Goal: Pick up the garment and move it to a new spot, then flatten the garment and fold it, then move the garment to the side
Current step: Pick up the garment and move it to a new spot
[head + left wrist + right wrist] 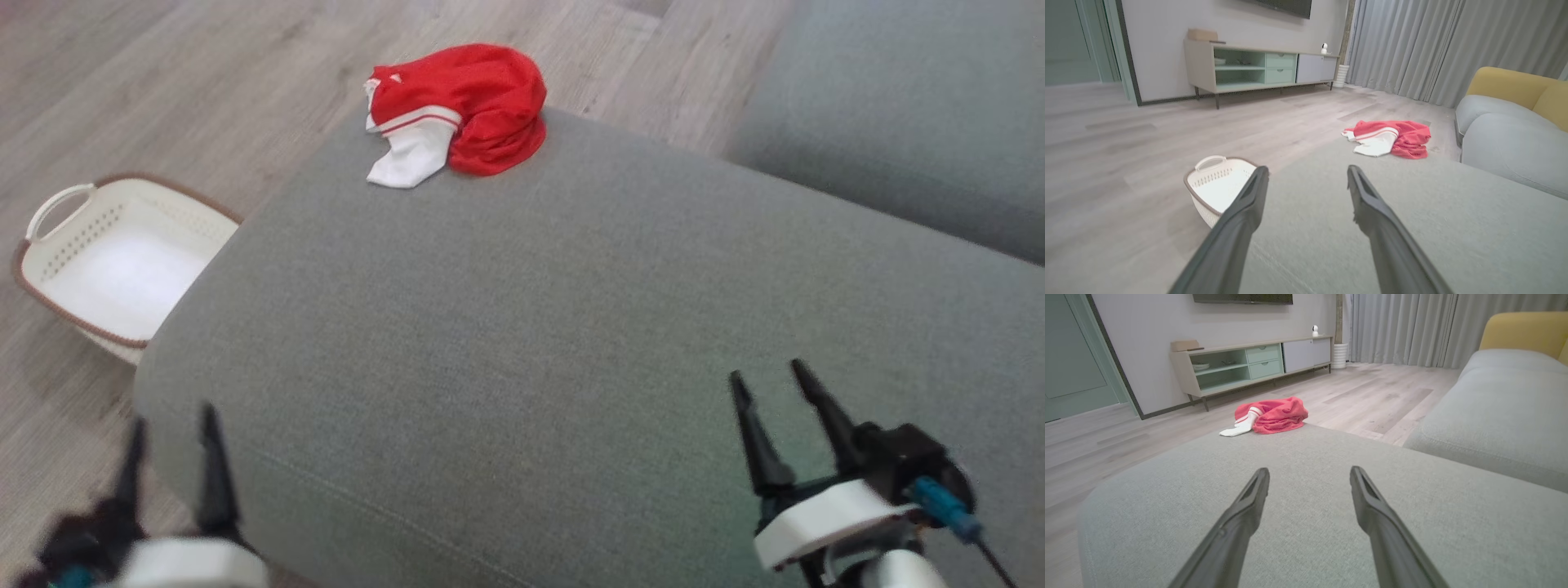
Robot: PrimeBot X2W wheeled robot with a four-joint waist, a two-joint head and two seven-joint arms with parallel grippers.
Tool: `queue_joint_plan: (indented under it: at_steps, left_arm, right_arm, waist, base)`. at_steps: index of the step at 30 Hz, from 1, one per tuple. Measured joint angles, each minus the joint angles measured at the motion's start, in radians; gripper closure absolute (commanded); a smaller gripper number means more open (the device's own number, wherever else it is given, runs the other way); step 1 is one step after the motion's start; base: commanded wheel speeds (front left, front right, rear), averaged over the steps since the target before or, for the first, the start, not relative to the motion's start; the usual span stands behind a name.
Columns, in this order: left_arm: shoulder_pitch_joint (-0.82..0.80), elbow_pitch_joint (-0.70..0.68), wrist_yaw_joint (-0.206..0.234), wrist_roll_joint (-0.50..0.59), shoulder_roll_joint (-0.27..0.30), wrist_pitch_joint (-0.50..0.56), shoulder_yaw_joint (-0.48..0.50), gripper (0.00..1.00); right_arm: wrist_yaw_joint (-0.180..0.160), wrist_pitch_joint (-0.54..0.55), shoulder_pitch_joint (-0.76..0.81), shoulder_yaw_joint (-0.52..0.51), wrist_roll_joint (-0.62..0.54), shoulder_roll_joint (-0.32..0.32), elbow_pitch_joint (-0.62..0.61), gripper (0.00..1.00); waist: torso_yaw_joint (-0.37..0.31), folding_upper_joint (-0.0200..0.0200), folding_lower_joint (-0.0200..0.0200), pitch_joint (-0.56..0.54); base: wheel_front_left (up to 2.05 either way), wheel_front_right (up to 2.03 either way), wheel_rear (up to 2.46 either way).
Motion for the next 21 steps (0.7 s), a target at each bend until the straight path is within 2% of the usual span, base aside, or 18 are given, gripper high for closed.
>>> queue_joint_plan:
  at_steps: [1,6,12,16,21]
  left_arm:
    - [0.0,0.0,0.0,0.0,0.0,0.0,0.0,0.0]
    - [-0.139,-0.077,-0.004,0.012,0.115,0.06,0.072,0.0]
    - [-0.464,-0.076,-0.067,0.014,0.219,0.143,0.134,0.0]
    - [-0.677,0.042,-0.13,0.015,0.263,0.19,0.127,0.0]
    - [-0.901,0.254,-0.162,0.016,0.265,0.244,0.122,0.0]
  right_arm:
    - [0.0,0.0,0.0,0.0,0.0,0.0,0.0,0.0]
    - [0.0,0.039,0.008,-0.041,-0.064,0.0,-0.106,0.0]
    - [0.0,0.113,-0.063,-0.067,-0.149,-0.001,-0.234,0.0]
    - [0.0,0.162,-0.145,-0.058,-0.197,-0.002,-0.312,0.0]
    - [0.0,0.215,-0.208,-0.031,-0.242,-0.003,-0.405,0.0]
  waist:
    - [0.0,0.0,0.0,0.0]
    - [-0.009,0.0,0.0001,0.067]
    - [-0.054,0.0,0.0003,0.19]
    - [-0.099,0.0,0.0004,0.275]
    - [-0.172,0.0,0.0005,0.378]
  base:
    - [0.0,0.0,0.0]
    - [0.0,0.0,0.0]
    - [0.0,0.0,0.0]
    - [0.0,0.0,0.0]
    - [0.0,0.0,0.0]
